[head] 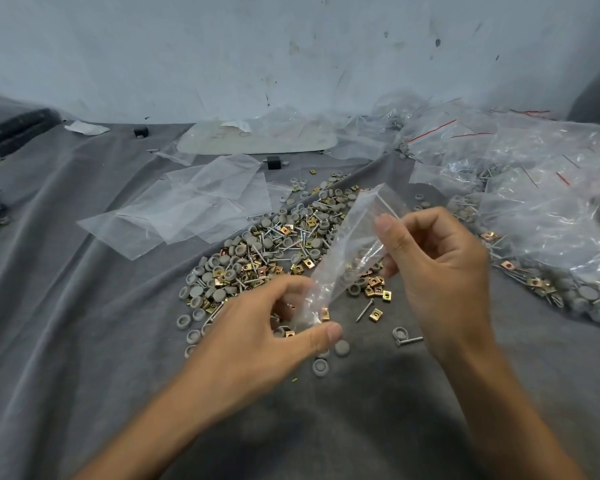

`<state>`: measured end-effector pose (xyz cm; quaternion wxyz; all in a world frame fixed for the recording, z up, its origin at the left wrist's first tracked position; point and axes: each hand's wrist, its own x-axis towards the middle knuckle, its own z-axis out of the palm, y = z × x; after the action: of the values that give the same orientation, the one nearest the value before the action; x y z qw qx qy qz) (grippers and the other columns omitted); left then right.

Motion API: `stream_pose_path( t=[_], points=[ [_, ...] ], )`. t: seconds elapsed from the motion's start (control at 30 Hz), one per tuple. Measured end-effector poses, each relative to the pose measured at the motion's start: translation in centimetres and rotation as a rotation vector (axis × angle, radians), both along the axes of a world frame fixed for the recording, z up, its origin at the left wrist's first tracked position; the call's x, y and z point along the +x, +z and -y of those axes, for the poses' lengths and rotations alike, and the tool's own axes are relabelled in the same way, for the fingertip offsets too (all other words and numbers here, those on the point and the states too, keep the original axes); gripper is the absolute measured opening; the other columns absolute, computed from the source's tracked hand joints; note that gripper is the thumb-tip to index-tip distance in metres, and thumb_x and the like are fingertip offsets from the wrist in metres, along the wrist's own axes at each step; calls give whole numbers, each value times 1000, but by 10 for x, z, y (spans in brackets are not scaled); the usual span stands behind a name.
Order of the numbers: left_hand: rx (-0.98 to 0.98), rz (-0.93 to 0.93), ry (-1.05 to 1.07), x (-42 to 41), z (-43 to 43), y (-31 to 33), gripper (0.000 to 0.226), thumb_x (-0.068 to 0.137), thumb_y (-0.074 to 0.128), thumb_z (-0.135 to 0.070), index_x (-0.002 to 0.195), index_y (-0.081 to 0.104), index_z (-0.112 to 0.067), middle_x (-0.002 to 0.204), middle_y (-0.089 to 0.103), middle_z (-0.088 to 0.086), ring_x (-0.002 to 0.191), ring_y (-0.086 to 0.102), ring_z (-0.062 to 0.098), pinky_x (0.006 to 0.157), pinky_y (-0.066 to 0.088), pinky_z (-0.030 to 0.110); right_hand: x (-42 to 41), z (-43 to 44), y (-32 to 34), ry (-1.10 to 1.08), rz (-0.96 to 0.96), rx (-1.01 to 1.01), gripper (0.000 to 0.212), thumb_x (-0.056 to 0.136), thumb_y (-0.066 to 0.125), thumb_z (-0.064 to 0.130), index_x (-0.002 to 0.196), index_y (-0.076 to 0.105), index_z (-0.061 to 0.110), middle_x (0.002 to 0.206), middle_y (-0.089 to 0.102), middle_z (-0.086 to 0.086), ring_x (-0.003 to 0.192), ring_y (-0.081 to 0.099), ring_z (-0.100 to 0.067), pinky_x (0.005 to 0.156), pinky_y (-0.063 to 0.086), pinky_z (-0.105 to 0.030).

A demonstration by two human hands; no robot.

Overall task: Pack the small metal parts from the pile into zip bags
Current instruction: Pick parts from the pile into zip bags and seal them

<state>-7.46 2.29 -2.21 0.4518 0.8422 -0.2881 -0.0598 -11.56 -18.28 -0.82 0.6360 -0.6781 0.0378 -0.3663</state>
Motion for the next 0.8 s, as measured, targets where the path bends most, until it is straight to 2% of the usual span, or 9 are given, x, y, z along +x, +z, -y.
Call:
stream_pose_path(
  t=[0.1,0.2,0.27,0.33,0.43,0.57,0.67,0.73,0.8],
  points=[
    [14,55,18,-1,1,1,49,71,67,-69,115,64,-47,102,68,-31,92,66,-5,79,55,28,-3,-2,0,-38,-11,-29,31,89,77,39,76,62,15,59,63,-8,48,54,-17,47,48,-31],
    [-15,72,22,1,0,0,14,89,71,-48,101,72,-42,83,71,-24,73,67,2,67,56,35,-5,-2,3,8,-32,6,31,85,77,39,77,63,13,61,65,-10,49,57,-17,47,51,-28],
    [-73,58,57,4,0,-2,2,90,72,-39,93,72,-39,77,73,-19,68,68,4,66,57,39,-5,0,5,45,-44,10,31,84,77,41,80,64,13,66,66,-11,52,60,-18,52,55,-30],
    [-173,-11,110,7,1,-2,7,83,78,-39,86,73,-34,77,75,-12,70,71,9,68,59,41,-4,2,6,86,-54,-1,32,85,75,42,85,66,12,71,67,-11,58,63,-19,56,57,-32],
    [-244,-82,113,9,2,-1,21,76,83,-42,79,71,-26,68,70,-5,58,59,5,56,47,27,-3,5,7,187,-64,73,27,85,74,46,87,68,19,75,69,-4,66,64,-19,64,57,-30],
    [-324,-124,-67,7,3,0,15,92,69,-33,86,72,-20,69,69,-9,61,59,3,58,46,22,-2,11,9,242,-25,167,20,86,70,45,84,71,25,77,66,-3,72,63,-19,71,56,-32],
    [-241,-81,-162,4,4,-1,21,94,63,-36,108,73,-24,84,74,-14,75,68,0,68,51,15,-2,20,10,173,16,135,12,94,67,34,88,70,24,80,66,2,76,62,-15,74,55,-29],
    [-110,-89,-186,4,3,-5,28,90,68,-39,116,70,-31,97,75,-16,91,70,3,82,54,25,-3,29,12,142,18,128,14,97,65,25,84,70,27,79,67,5,77,62,-13,75,54,-27],
    [29,-26,-154,6,1,-10,25,92,69,-40,116,69,-33,100,74,-19,96,69,2,87,55,34,-7,41,17,91,16,122,20,92,66,22,74,70,29,73,65,5,72,61,-13,71,53,-27]
  ],
)
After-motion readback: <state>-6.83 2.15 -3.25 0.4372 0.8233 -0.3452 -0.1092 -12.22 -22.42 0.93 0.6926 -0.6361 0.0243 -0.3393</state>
